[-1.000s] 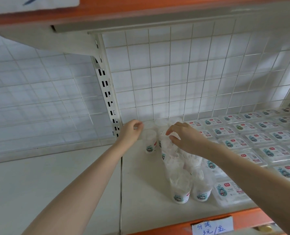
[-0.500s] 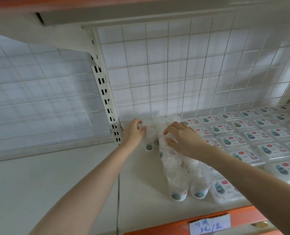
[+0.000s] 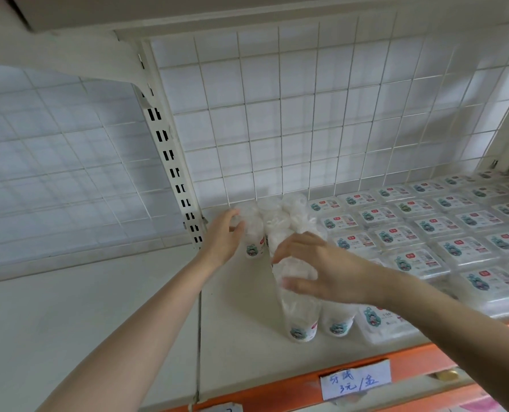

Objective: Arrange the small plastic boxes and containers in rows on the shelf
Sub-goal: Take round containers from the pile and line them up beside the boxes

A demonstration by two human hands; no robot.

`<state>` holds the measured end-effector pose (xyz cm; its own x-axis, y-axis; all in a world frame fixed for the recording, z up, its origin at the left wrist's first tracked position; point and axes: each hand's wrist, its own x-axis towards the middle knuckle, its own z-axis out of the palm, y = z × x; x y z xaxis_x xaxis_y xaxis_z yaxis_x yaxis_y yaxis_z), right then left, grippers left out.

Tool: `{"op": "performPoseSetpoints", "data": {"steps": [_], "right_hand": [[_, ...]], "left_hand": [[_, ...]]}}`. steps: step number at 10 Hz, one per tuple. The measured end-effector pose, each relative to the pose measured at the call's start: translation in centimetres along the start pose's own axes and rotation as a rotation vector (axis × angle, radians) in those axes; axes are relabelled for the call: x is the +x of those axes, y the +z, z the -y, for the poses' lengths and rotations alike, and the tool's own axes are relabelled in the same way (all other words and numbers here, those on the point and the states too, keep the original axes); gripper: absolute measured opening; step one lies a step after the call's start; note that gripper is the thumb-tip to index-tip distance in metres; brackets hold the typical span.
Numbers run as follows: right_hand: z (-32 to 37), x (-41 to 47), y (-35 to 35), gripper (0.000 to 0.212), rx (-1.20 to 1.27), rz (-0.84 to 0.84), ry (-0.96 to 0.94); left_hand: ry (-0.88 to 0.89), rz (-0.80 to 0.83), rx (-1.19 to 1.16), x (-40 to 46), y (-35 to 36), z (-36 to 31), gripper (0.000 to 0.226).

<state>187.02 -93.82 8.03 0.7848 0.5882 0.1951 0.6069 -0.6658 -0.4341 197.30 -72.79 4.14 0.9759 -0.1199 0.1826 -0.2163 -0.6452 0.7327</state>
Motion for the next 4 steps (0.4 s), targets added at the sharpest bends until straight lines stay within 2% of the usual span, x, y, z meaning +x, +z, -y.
{"op": "performPoseSetpoints", "data": {"steps": [1, 3, 4], "right_hand": [[0.3, -0.8, 1.6, 0.044, -0.133, 0.0, -0.1], [0.1, -1.3, 2.6, 0.036, -0.172, -0.115, -0.144], [0.2, -1.1, 2.8, 0.033, -0.127, -0.125, -0.143]], "left_hand": [[-0.004, 0.008, -0.004, 0.0, 0.0, -0.1, 0.045], [0.05, -0.02, -0.003, -1.3, -0.3, 0.6, 0.048], [0.168, -0.164, -0.022, -3.1, -0.3, 0.4, 0.037]]}}
